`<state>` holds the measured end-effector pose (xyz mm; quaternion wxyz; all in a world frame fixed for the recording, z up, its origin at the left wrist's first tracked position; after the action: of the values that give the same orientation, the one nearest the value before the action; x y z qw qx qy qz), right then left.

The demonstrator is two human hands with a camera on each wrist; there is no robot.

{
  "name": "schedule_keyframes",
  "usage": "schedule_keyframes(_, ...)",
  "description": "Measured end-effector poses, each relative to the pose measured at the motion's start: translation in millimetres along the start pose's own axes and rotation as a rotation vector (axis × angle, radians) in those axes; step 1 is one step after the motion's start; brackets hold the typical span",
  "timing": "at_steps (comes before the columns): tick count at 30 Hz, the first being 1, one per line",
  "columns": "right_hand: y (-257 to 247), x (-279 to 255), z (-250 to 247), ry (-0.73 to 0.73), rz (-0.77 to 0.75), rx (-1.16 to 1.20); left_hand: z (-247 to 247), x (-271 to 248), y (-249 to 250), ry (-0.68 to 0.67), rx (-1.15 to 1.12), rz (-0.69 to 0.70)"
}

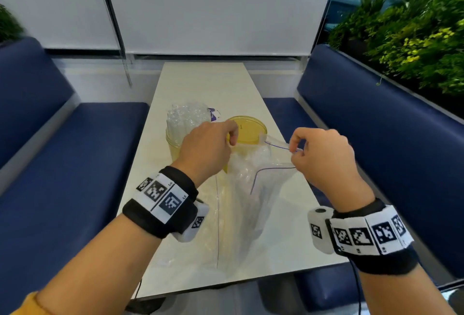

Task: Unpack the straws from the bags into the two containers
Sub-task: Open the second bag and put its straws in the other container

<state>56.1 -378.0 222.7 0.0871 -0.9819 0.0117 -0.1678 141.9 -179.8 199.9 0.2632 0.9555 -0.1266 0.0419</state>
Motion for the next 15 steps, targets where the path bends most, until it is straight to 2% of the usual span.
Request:
schedule_keyframes(2, 3.9, 3.7, 0.1, -0.129, 0.034, -0.168, -1.5, 2.2, 2.9, -0.04, 0.143, 0.017)
schedule_keyframes(5, 8.4, 5.0, 8.0, -0.281, 0.1, -0.29, 0.4, 3.1, 12.0, -0.072, 0.206, 0.025)
schedule_keyframes(10, 7.8, 9.5, 15.7, -0.274, 0.171, -0.247, 7.1, -1.0, 32.8, -0.051, 0.178, -0.026)
schedule_keyframes(15, 32.6, 10.1, 15.1, -0.314, 0.209, -0.262, 3.5, -3.0, 23.2, -0.199, 0.224, -0.005)
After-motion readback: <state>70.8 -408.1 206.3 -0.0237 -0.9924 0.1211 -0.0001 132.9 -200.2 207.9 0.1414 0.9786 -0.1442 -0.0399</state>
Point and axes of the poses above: each hand's wrist, its own x-axis towards the middle knuckle, its own z-axis out of the palm, y = z × x, the point moved 4 cm from there along x, towards the middle knuckle, and after that the axes turned 13 degrees about -z, right-handed, at the moved point
